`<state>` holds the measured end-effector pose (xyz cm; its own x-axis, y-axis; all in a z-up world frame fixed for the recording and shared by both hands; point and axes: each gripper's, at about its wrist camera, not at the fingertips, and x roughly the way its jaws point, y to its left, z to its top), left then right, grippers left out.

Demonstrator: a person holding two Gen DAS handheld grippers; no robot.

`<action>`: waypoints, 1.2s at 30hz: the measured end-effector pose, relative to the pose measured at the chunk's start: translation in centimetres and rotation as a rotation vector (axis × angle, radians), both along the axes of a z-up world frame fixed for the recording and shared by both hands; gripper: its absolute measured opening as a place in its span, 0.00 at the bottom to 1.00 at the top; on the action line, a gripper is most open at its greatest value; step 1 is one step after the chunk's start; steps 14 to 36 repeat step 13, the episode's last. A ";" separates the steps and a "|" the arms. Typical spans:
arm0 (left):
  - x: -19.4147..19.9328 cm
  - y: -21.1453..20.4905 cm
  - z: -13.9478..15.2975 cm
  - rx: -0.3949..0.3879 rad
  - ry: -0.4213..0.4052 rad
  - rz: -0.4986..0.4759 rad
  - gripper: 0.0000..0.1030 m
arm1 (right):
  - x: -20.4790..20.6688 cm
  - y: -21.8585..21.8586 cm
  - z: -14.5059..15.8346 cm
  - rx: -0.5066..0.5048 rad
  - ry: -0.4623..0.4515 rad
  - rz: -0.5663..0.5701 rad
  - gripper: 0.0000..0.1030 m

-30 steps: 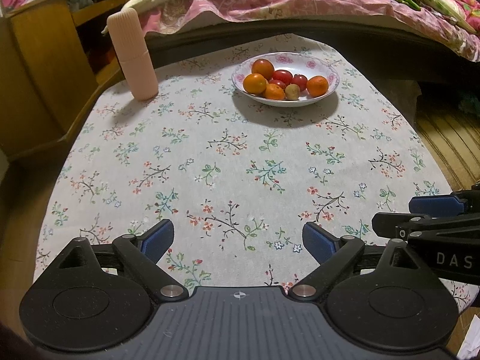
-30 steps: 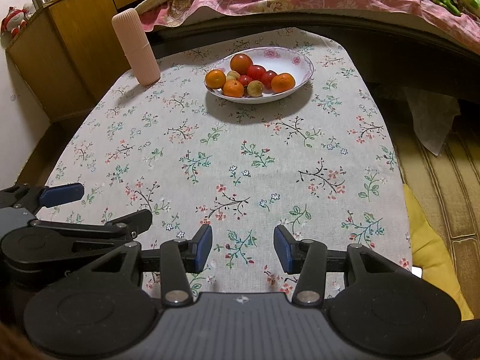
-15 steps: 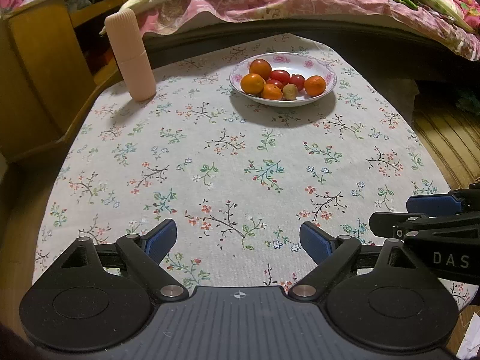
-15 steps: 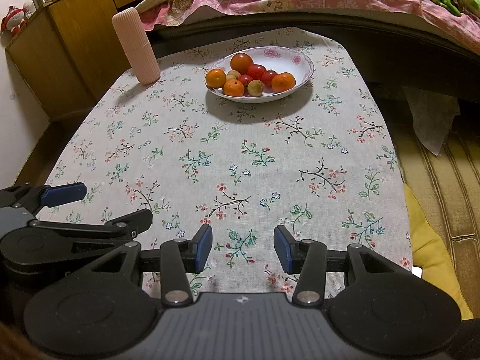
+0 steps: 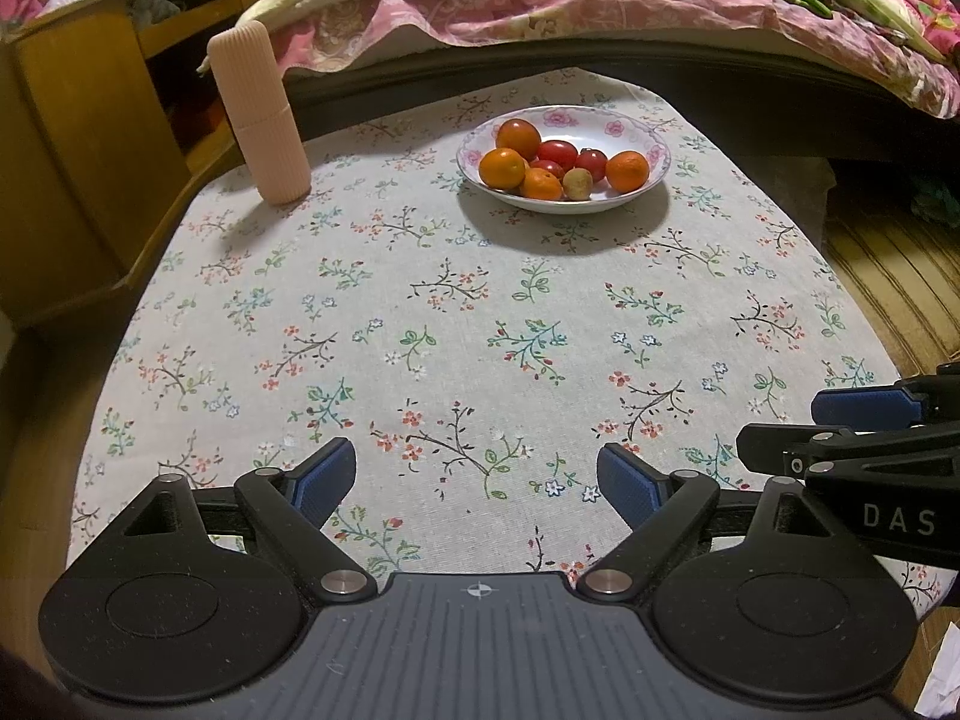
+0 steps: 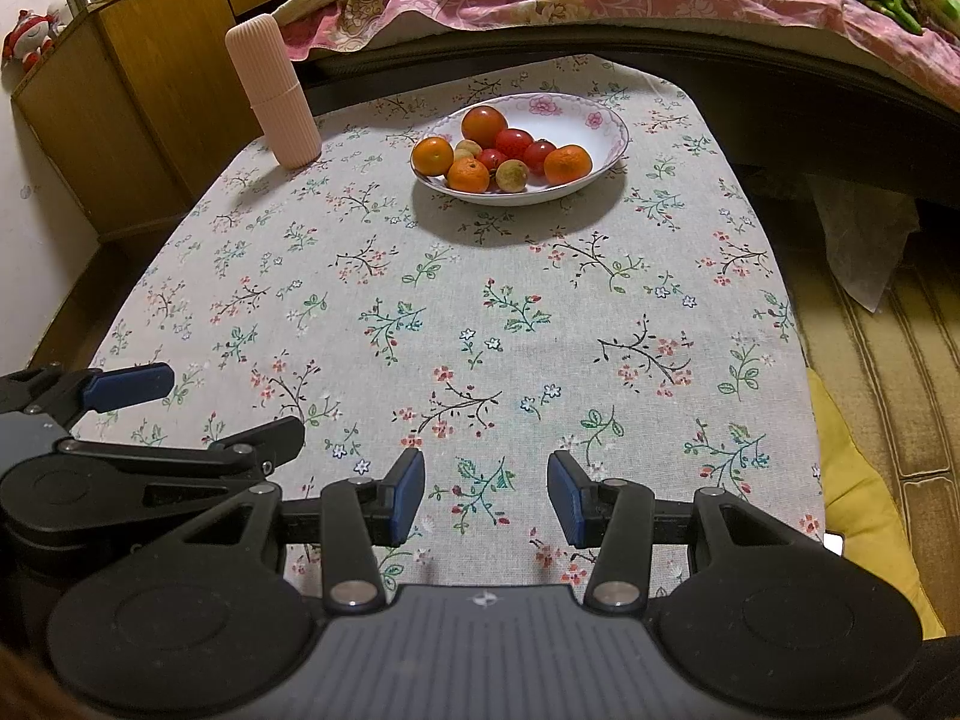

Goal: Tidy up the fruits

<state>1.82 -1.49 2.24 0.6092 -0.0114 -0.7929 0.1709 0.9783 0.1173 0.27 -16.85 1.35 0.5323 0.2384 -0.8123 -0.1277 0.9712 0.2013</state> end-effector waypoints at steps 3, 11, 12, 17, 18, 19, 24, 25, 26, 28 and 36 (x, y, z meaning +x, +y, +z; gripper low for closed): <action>-0.1 -0.1 0.0 0.000 -0.001 -0.001 0.88 | 0.0 0.0 0.0 0.000 0.000 0.000 0.46; -0.1 -0.1 0.0 0.003 -0.003 -0.006 0.87 | -0.1 0.0 0.0 0.002 -0.001 0.001 0.46; -0.1 -0.1 0.0 0.003 -0.003 -0.007 0.87 | -0.1 0.1 0.0 0.002 -0.002 0.002 0.46; -0.1 -0.1 0.0 0.003 -0.004 -0.008 0.87 | -0.1 0.1 0.0 0.002 -0.002 0.002 0.46; -0.1 -0.1 0.0 0.003 -0.004 -0.008 0.87 | -0.1 0.1 0.0 0.002 -0.002 0.002 0.46; -0.1 -0.1 0.0 0.003 -0.004 -0.008 0.87 | -0.1 0.1 0.0 0.002 -0.002 0.002 0.46; -0.1 -0.1 0.0 0.003 -0.004 -0.008 0.87 | -0.1 0.1 0.0 0.002 -0.002 0.002 0.46; -0.1 -0.1 0.0 0.003 -0.004 -0.008 0.87 | -0.1 0.1 0.0 0.002 -0.002 0.002 0.46; -0.1 -0.1 0.0 0.003 -0.004 -0.008 0.87 | -0.1 0.1 0.0 0.002 -0.002 0.002 0.46; -0.1 -0.1 0.0 0.003 -0.004 -0.008 0.87 | -0.1 0.1 0.0 0.002 -0.002 0.002 0.46; -0.1 -0.1 0.0 0.003 -0.004 -0.008 0.87 | -0.1 0.1 0.0 0.002 -0.002 0.002 0.46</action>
